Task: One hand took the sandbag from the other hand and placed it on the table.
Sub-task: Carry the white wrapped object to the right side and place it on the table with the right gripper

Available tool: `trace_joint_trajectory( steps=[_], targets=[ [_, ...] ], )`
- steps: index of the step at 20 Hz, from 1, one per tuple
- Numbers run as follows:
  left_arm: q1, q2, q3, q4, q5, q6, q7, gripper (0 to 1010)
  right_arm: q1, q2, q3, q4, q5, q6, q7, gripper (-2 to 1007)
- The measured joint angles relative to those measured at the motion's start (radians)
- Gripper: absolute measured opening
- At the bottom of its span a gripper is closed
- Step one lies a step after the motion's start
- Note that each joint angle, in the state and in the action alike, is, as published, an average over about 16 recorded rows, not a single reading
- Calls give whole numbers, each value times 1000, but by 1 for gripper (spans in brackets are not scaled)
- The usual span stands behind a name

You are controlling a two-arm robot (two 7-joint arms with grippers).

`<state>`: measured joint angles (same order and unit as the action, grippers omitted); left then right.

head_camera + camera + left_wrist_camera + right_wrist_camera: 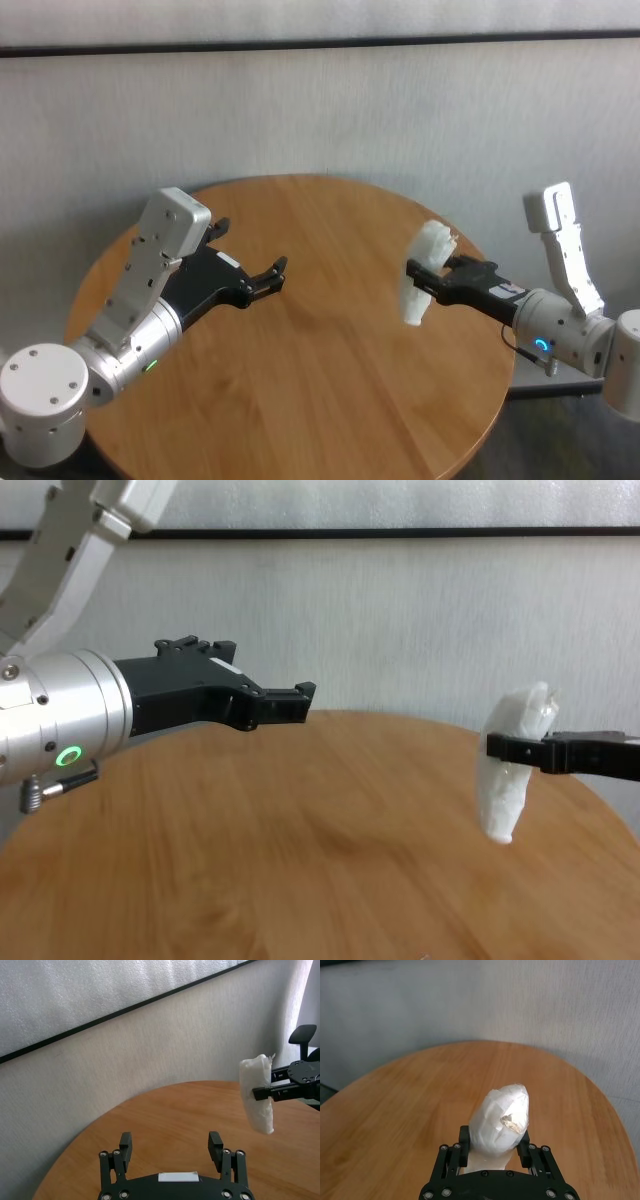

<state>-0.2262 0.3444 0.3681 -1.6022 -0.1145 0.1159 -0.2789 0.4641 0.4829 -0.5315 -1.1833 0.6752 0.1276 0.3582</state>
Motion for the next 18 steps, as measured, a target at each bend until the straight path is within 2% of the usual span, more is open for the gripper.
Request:
trace_joint_trajectory(
  steps=[8,18],
  targets=[
    [0,3,2,-2,-4,-5,-4,1001,9,7,-10,5,-46,49,-17,548],
    [1,4,4,-3,-7,-8,-6,1001,11,-5,7,14,-83,101,-68,548]
  ],
)
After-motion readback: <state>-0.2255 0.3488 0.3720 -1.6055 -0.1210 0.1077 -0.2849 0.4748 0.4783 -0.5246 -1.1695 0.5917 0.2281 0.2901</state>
